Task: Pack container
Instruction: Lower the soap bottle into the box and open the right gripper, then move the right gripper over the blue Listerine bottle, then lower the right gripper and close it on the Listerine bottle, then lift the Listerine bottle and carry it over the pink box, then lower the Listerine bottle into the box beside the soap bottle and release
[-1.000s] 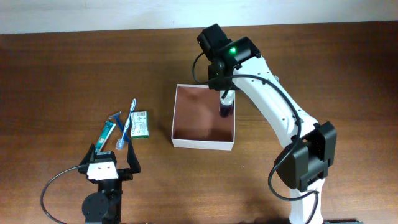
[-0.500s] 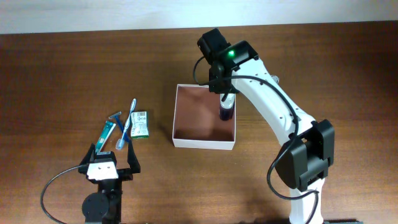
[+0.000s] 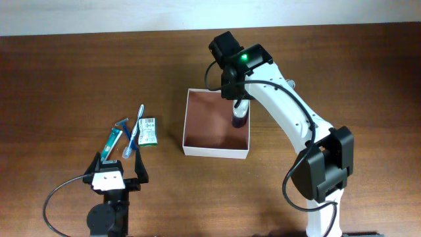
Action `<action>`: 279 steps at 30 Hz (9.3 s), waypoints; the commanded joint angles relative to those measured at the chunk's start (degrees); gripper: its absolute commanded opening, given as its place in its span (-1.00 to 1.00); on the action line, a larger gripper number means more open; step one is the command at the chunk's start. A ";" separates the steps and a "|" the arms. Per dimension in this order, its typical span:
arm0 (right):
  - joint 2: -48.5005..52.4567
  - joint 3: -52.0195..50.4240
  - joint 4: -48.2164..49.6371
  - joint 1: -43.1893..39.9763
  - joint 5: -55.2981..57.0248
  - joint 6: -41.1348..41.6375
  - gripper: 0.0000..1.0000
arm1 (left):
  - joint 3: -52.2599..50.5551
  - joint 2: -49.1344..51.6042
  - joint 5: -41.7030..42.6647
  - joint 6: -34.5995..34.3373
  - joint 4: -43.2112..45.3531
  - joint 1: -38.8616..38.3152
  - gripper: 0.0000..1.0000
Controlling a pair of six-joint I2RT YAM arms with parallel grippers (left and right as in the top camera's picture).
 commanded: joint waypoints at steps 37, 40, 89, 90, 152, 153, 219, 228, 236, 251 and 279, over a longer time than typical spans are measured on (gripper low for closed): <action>-17.64 6.69 -13.70 -10.43 -2.97 -19.80 0.16 | -0.44 -0.46 1.01 0.72 0.11 0.35 0.99; -17.64 6.67 -13.88 -13.14 -3.02 -21.75 0.15 | -0.44 -0.46 1.01 0.72 0.11 0.35 0.99; -13.00 -13.81 5.05 -19.65 -9.01 -28.46 0.35 | -0.44 -0.46 1.01 0.72 0.11 0.35 0.99; -13.00 -13.81 5.11 -19.69 -9.01 -28.46 0.33 | -0.44 -0.46 1.01 0.72 0.11 0.35 0.99; -11.93 -10.67 3.89 -19.52 -9.51 -28.17 -0.46 | -0.44 -0.46 1.01 0.72 0.11 0.35 0.99; -12.35 -9.51 2.89 -19.47 -9.49 -27.80 -0.46 | -0.44 -0.46 1.01 0.72 0.11 0.35 0.99; -14.80 8.44 -23.43 10.05 -1.44 9.81 -0.47 | -0.44 -0.46 1.01 0.72 0.11 0.35 0.99; -14.47 3.28 -19.10 10.05 -1.46 11.19 -0.48 | -0.44 -0.46 0.98 0.72 0.11 0.35 0.99; -14.47 -1.95 -14.62 10.05 -1.42 11.28 -0.49 | -0.44 -0.46 1.01 0.72 0.11 0.35 0.99; -14.47 -13.18 -6.69 9.94 -1.42 13.92 -0.49 | -0.44 -0.46 1.01 0.72 0.11 0.35 0.99; -14.47 -13.55 -6.43 9.53 0.11 16.90 -0.47 | -0.44 -0.46 1.01 0.72 0.11 0.35 0.99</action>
